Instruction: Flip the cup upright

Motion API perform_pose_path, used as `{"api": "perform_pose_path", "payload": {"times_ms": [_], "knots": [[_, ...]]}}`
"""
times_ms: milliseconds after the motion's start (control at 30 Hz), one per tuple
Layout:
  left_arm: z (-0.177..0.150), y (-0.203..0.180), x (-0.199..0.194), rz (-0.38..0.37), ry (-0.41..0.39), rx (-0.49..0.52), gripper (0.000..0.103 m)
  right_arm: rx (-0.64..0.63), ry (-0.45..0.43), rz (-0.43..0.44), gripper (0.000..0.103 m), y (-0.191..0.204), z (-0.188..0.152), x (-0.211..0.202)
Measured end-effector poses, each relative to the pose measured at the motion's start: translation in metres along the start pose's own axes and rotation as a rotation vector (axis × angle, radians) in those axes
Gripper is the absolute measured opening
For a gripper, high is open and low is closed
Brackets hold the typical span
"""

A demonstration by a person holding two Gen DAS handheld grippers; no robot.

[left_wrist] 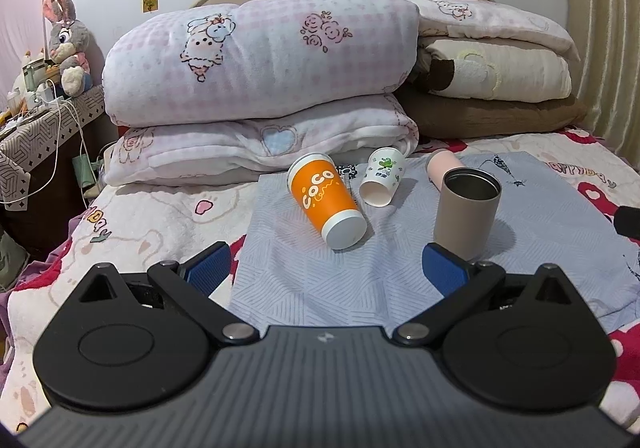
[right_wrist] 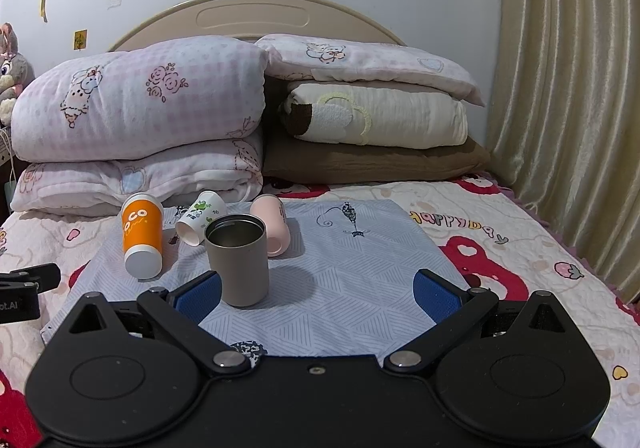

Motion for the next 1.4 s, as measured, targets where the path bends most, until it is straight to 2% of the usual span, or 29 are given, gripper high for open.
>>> {"api": "perform_pose_path", "payload": {"times_ms": [1400], "knots": [[-0.0043, 0.0030, 0.0022, -0.005, 0.008, -0.004, 0.103, -0.007, 0.004, -0.002, 0.103, 0.0024, -0.0006, -0.0004]]}}
Point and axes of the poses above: each gripper's, at about its wrist camera, not at the fingertips, and x roughly the way its jaws point, y to its left, z to its top, the point moved 6 cm from there along x, roughly the way its jaws point, and after that the axes turned 2 degrees about z, right-handed, at the moved point
